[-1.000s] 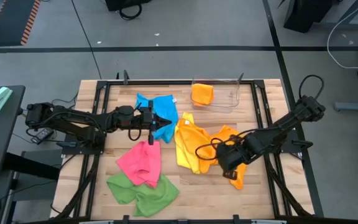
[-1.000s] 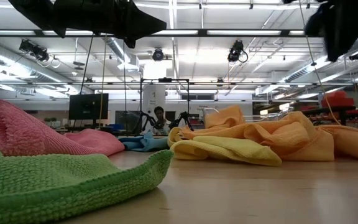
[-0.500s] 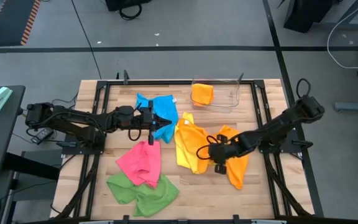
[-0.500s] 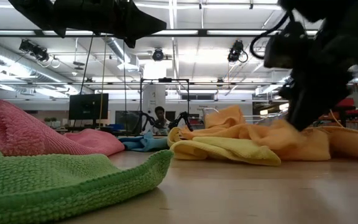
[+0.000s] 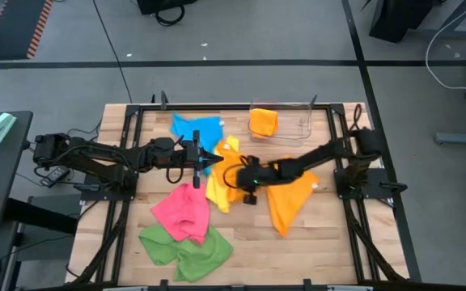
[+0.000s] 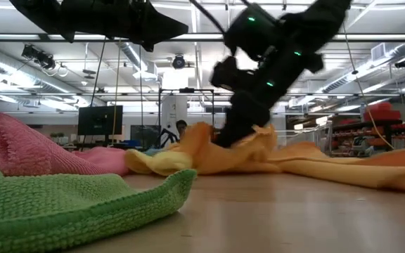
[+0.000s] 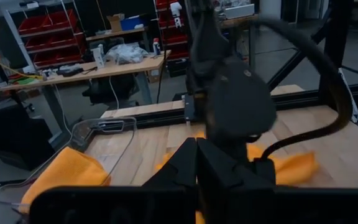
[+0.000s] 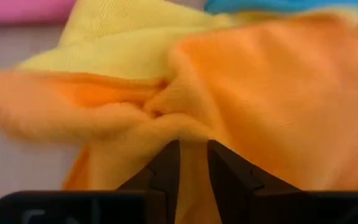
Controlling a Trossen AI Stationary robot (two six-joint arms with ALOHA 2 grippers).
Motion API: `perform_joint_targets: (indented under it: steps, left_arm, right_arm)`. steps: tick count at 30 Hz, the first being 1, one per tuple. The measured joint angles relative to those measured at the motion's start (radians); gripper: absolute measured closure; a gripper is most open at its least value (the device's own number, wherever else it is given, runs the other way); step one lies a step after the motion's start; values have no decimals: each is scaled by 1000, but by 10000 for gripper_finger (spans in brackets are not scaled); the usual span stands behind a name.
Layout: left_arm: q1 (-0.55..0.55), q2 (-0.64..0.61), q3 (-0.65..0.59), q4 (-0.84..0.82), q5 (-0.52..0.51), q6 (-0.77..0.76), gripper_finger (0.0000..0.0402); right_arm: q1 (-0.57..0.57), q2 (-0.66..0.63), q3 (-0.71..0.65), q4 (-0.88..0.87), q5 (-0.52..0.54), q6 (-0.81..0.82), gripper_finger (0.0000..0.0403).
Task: Fold microfiber towels
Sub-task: Adjust the colored microfiber cloths, then fold the right orange microfiber cloth
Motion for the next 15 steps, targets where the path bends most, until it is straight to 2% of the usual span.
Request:
perform_joint_targets:
  steps: [4, 7, 15]
  left_arm:
    - [-6, 0, 0, 0, 0, 0, 386]
    - [-16, 0, 0, -10, 0, 0, 379]
    - [-24, 0, 0, -38, 0, 1, 381]
  right_arm:
    - [-50, 8, 144, -113, 3, -60, 313]
    - [-65, -42, 212, -225, 3, -81, 313]
    - [-62, -199, 180, -489, -38, -82, 313]
